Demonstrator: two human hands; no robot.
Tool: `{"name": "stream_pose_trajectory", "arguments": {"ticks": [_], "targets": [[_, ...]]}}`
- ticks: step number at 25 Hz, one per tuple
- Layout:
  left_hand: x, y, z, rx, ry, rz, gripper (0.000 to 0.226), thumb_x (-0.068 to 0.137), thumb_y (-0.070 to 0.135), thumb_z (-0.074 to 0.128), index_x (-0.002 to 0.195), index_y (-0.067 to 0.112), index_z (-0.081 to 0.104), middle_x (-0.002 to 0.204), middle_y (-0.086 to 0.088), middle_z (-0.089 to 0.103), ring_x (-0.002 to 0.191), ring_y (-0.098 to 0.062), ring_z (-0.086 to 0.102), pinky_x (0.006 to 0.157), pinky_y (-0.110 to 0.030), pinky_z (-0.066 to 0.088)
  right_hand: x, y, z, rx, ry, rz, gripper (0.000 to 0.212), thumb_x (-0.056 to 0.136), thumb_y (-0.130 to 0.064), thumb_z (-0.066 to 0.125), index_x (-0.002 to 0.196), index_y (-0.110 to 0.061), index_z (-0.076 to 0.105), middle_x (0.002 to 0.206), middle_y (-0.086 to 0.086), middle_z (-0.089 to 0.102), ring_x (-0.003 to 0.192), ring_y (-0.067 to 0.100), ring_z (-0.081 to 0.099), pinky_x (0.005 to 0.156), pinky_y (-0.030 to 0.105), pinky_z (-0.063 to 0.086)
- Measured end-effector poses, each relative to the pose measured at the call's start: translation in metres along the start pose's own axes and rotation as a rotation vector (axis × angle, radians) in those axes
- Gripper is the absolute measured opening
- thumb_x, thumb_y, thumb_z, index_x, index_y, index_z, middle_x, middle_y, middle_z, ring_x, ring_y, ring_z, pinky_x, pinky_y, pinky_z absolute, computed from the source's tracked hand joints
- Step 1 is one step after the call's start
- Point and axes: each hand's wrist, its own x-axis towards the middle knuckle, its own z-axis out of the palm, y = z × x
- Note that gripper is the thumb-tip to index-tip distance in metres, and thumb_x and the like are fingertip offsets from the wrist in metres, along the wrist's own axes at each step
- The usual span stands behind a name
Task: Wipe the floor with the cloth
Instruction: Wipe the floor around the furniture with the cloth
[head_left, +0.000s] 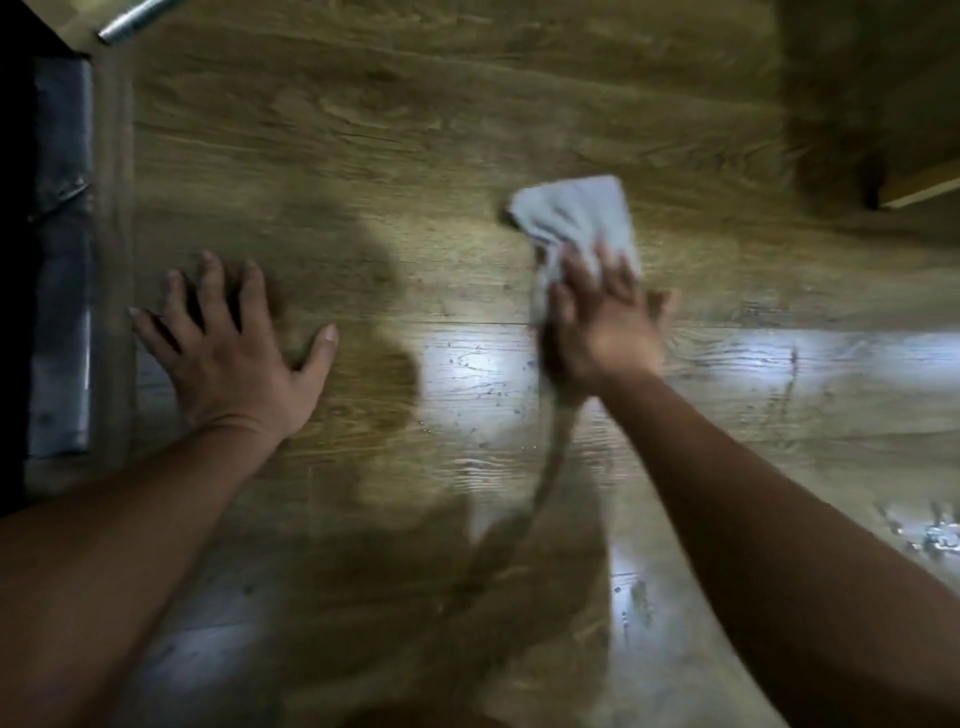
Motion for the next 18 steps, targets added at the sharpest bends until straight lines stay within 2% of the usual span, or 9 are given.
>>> {"name": "stream_pose_trajectory", "arguments": {"ticks": [2, 4, 6, 8, 11, 15, 18], "targets": [[0.000, -0.002, -0.002, 0.009, 0.017, -0.011, 0.090, 0.082, 0.073, 0.041, 0.148, 0.011, 0.035, 0.158, -0.022, 0.026, 0.143, -0.049, 0.021, 0.115, -0.071, 0.007, -0.003, 0.086, -0.011, 0.071, -0.014, 0.209, 0.058, 0.097, -0.055, 0.017, 0.152, -0.039, 0.016, 0.164, -0.005, 0.007, 0.151, 0.017, 0.004, 0.115, 0.064, -0.003], [0.001, 0.001, -0.002, 0.013, 0.009, -0.002, 0.091, 0.081, 0.073, 0.041, 0.149, 0.012, 0.034, 0.159, -0.021, 0.026, 0.144, -0.047, 0.020, 0.116, -0.069, 0.006, -0.003, 0.133, -0.020, 0.063, -0.011, 0.308, 0.057, 0.098, -0.057, 0.016, 0.152, -0.039, 0.019, 0.163, -0.002, 0.011, 0.151, 0.018, 0.005, 0.114, 0.067, -0.003], [0.002, 0.001, -0.003, 0.009, 0.000, 0.005, 0.091, 0.082, 0.073, 0.040, 0.149, 0.013, 0.034, 0.160, -0.020, 0.025, 0.145, -0.047, 0.020, 0.116, -0.069, 0.006, 0.004, 0.122, -0.018, 0.039, 0.024, 0.314, 0.065, 0.093, -0.064, 0.009, 0.149, -0.035, 0.024, 0.161, 0.007, 0.019, 0.149, 0.028, 0.012, 0.115, 0.066, 0.004], [0.001, 0.001, -0.003, 0.000, 0.018, 0.002, 0.088, 0.083, 0.073, 0.039, 0.149, 0.014, 0.035, 0.160, -0.020, 0.026, 0.145, -0.046, 0.020, 0.117, -0.068, 0.005, 0.004, 0.073, -0.008, -0.001, 0.066, 0.275, 0.077, 0.088, -0.066, 0.005, 0.150, -0.026, 0.027, 0.159, 0.017, 0.023, 0.147, 0.036, 0.016, 0.117, 0.059, 0.011], [-0.001, -0.002, 0.001, -0.100, 0.086, 0.011, 0.080, 0.087, 0.067, 0.036, 0.148, 0.015, 0.039, 0.158, -0.017, 0.031, 0.145, -0.045, 0.023, 0.118, -0.066, 0.005, -0.022, -0.027, 0.018, -0.024, 0.045, 0.056, 0.081, 0.086, -0.067, 0.003, 0.154, -0.025, 0.019, 0.161, 0.014, 0.014, 0.150, 0.034, 0.004, 0.120, 0.050, -0.001], [-0.005, -0.008, 0.002, -0.317, 0.219, 0.001, 0.074, 0.091, 0.056, 0.038, 0.147, 0.009, 0.042, 0.152, -0.014, 0.043, 0.144, -0.039, 0.031, 0.120, -0.059, 0.005, -0.070, -0.167, 0.046, 0.010, 0.007, -0.432, 0.065, 0.095, -0.059, 0.016, 0.154, -0.031, 0.015, 0.163, 0.006, 0.008, 0.148, 0.038, -0.010, 0.119, 0.051, -0.009], [-0.004, -0.010, 0.003, -0.401, 0.239, 0.006, 0.070, 0.093, 0.051, 0.039, 0.147, 0.007, 0.042, 0.151, -0.015, 0.045, 0.143, -0.037, 0.034, 0.121, -0.055, 0.006, -0.070, -0.186, 0.048, -0.098, -0.018, -0.626, 0.058, 0.098, -0.053, 0.017, 0.153, -0.034, 0.015, 0.164, 0.002, 0.008, 0.149, 0.035, -0.006, 0.115, 0.059, -0.011]]}}
